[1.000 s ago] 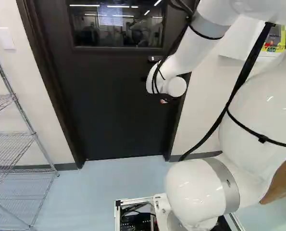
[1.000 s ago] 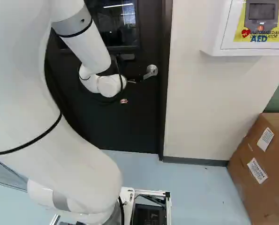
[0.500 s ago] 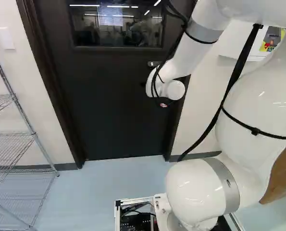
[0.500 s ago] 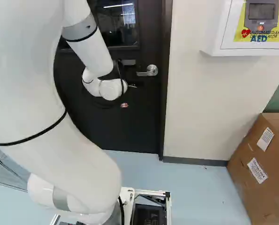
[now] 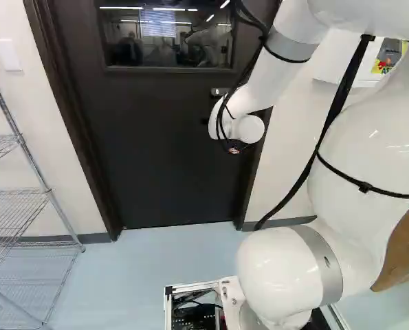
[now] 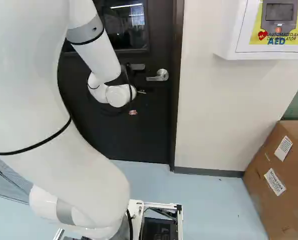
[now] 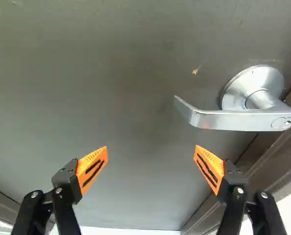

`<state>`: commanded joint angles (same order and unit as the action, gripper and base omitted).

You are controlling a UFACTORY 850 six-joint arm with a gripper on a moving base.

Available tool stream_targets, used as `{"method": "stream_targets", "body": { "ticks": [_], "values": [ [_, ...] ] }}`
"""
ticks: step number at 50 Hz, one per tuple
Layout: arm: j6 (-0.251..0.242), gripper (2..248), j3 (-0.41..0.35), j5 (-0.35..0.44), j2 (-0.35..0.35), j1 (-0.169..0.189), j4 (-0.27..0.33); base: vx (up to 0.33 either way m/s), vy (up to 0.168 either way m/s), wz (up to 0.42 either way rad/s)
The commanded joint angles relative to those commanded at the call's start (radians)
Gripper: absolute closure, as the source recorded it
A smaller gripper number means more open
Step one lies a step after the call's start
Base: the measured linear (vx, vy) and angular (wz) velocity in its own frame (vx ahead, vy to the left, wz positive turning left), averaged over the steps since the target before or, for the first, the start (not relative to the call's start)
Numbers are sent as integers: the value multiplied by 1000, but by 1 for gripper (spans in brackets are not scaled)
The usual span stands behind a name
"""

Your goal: Open the door and move inside

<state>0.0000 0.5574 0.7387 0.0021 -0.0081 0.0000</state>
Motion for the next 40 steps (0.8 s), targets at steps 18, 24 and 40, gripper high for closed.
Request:
{"method": "stream_targets", "body": {
  "ticks": [18, 24, 40],
  "values": [
    [0, 3, -45, 0, -88, 0, 0, 0, 0, 0],
    [0, 3, -75, 0, -135, 0, 0, 0, 0, 0],
    [0, 3, -108, 0, -210, 0, 0, 0, 0, 0]
  ]
}}
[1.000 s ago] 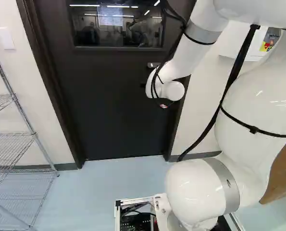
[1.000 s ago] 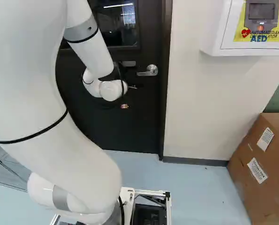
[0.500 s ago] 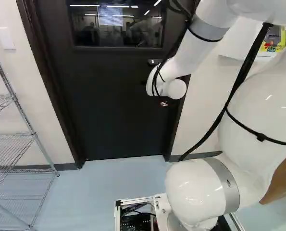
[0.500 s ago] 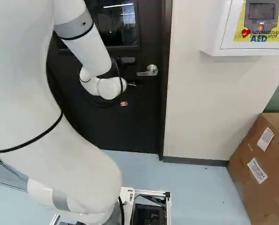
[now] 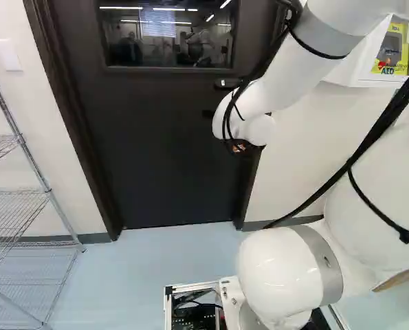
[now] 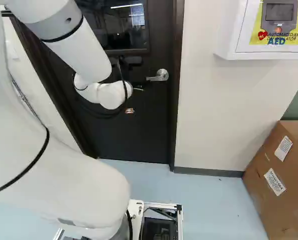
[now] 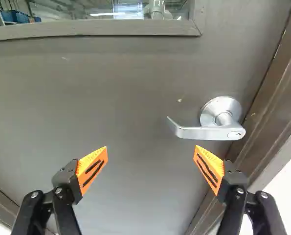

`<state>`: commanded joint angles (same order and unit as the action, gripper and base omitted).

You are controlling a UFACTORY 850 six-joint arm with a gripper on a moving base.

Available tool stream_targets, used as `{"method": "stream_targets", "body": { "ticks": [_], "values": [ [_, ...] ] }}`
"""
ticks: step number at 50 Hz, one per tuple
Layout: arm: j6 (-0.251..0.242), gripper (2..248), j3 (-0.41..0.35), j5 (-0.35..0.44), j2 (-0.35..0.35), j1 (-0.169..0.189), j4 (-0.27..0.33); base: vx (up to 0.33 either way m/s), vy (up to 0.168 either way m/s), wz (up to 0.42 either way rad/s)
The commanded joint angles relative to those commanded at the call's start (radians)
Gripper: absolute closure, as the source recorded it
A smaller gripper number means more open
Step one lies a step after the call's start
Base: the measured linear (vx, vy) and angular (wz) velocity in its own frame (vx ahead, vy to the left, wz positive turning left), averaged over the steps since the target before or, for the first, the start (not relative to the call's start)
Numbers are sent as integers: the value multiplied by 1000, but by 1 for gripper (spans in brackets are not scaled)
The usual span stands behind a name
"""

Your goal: Open the door and move inside

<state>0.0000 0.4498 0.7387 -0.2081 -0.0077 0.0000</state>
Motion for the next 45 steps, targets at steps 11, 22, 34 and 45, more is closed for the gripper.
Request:
{"method": "stream_targets", "body": {
  "ticks": [11, 22, 34, 45],
  "values": [
    [0, 3, 21, 0, -4, 13, 0, 0, 0, 0],
    [0, 3, 68, 0, 21, 39, 0, 0, 0, 0],
    [0, 3, 135, 0, 65, 60, 0, 0, 0, 0],
    [0, 3, 189, 0, 122, 69, 0, 0, 0, 0]
  ]
}}
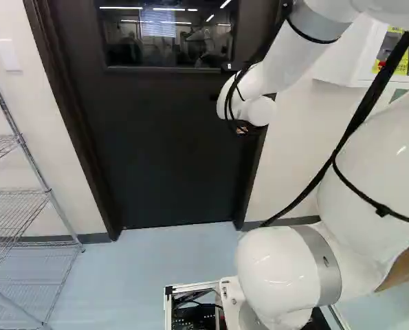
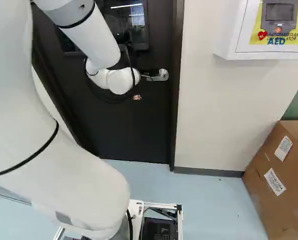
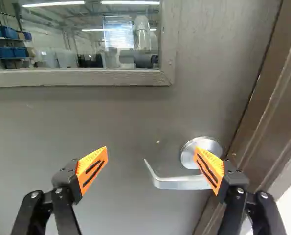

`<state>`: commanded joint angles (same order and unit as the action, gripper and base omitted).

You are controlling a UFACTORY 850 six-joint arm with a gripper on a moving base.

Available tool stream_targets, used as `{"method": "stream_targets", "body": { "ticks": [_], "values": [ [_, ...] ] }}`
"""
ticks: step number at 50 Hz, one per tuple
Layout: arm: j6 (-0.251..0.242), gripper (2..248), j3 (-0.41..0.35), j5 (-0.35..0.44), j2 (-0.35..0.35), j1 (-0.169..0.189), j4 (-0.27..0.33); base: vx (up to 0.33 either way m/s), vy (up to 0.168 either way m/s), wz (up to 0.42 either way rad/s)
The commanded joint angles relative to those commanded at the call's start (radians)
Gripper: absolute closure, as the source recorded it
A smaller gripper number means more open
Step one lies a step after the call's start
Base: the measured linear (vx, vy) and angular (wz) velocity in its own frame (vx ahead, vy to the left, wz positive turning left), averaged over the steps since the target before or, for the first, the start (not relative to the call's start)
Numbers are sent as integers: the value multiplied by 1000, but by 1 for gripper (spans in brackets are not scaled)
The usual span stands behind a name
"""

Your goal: Open the door and move inside

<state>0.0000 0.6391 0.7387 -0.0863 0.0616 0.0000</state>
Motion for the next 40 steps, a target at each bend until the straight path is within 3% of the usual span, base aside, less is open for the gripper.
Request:
{"method": "stream_targets", "body": {
  "ticks": [40],
  "values": [
    [0, 3, -29, 0, 59, 6, 0, 0, 0, 0]
  ]
}}
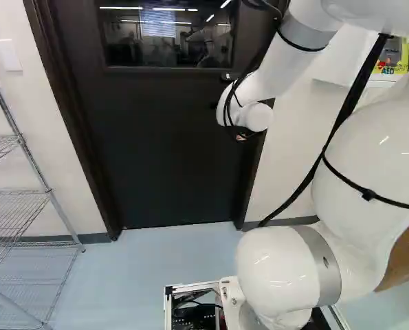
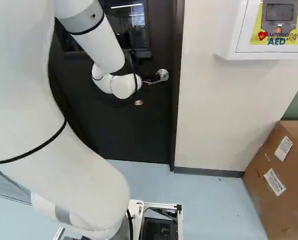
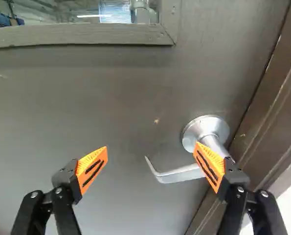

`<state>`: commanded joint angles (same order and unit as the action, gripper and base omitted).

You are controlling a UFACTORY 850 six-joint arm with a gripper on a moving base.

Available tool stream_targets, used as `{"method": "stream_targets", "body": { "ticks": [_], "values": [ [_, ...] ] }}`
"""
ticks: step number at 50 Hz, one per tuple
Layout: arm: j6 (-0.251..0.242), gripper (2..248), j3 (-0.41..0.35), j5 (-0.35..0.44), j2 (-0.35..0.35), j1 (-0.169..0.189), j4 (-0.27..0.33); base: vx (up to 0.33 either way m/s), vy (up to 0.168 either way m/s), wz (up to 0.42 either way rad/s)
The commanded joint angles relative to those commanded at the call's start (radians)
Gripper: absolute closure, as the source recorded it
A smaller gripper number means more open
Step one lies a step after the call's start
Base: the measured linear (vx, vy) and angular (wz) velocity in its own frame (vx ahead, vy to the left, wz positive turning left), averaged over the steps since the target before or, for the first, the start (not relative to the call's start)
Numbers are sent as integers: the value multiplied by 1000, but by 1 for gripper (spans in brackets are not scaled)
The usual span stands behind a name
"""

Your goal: Open the door and move inside

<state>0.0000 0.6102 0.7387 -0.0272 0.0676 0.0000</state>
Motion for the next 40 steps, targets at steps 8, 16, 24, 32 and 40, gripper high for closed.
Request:
{"method": "stream_targets", "body": {
  "ticks": [8, 16, 24, 32, 40],
  "values": [
    [0, 3, -4, 0, 14, 0, 0, 0, 0, 0],
    [0, 3, -7, 0, 30, 0, 0, 0, 0, 0],
    [0, 3, -10, 0, 46, 0, 0, 0, 0, 0],
    [0, 3, -12, 0, 62, 0, 0, 0, 0, 0],
    [0, 3, -13, 0, 80, 0, 0, 0, 0, 0]
  ]
}}
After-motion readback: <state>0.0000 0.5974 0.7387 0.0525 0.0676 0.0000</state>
